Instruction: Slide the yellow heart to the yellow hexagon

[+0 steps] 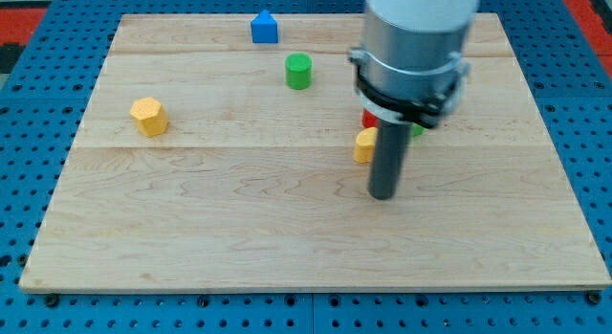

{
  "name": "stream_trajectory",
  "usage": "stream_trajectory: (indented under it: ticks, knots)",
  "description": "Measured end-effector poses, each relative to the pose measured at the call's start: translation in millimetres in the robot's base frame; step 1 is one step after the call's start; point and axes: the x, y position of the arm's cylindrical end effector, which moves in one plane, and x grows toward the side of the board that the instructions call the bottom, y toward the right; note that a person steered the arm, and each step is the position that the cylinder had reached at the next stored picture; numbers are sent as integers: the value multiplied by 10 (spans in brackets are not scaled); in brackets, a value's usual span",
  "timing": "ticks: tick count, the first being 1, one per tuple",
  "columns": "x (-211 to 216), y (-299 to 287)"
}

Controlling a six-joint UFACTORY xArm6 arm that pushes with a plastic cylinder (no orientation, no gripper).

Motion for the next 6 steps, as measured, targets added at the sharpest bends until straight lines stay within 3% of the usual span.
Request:
stream_trajectory:
  ticks: [1, 3, 5, 6]
  knots:
    - [-159, 425]
    - [-622, 1]
    - [-1127, -1143]
    - [-1165, -1146]
